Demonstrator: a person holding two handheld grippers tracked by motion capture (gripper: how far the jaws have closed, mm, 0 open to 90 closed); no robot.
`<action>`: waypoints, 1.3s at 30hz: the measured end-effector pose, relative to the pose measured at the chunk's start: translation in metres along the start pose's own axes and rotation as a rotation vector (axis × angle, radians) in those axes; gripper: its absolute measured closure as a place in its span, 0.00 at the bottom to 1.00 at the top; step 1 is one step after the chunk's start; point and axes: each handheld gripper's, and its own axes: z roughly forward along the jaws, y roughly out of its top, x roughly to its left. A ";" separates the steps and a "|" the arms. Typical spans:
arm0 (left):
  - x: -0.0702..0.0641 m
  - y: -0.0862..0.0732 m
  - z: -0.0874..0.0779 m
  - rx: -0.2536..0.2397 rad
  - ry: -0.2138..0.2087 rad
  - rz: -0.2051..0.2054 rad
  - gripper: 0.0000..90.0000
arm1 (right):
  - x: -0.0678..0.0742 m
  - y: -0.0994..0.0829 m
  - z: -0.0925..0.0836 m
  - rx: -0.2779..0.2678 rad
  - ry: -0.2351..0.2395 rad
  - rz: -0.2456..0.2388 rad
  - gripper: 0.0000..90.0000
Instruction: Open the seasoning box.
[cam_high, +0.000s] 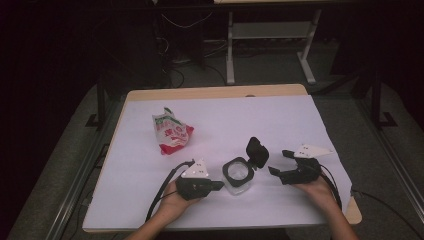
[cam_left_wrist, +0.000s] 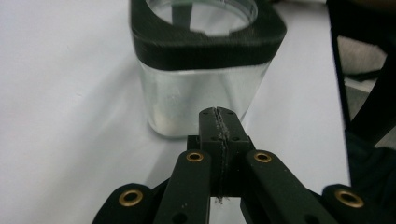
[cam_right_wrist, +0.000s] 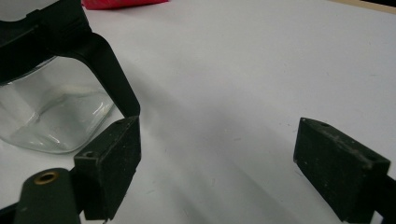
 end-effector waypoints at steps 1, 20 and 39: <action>0.000 0.000 0.002 0.003 -0.001 0.000 1.00 | 0.000 0.000 0.000 -0.001 0.000 0.001 0.16; 0.005 0.006 0.026 0.027 -0.005 -0.003 1.00 | 0.000 0.000 -0.001 0.000 -0.002 -0.001 0.16; 0.010 0.005 0.010 0.036 0.018 -0.016 0.99 | 0.003 -0.001 -0.007 0.008 -0.010 -0.010 0.16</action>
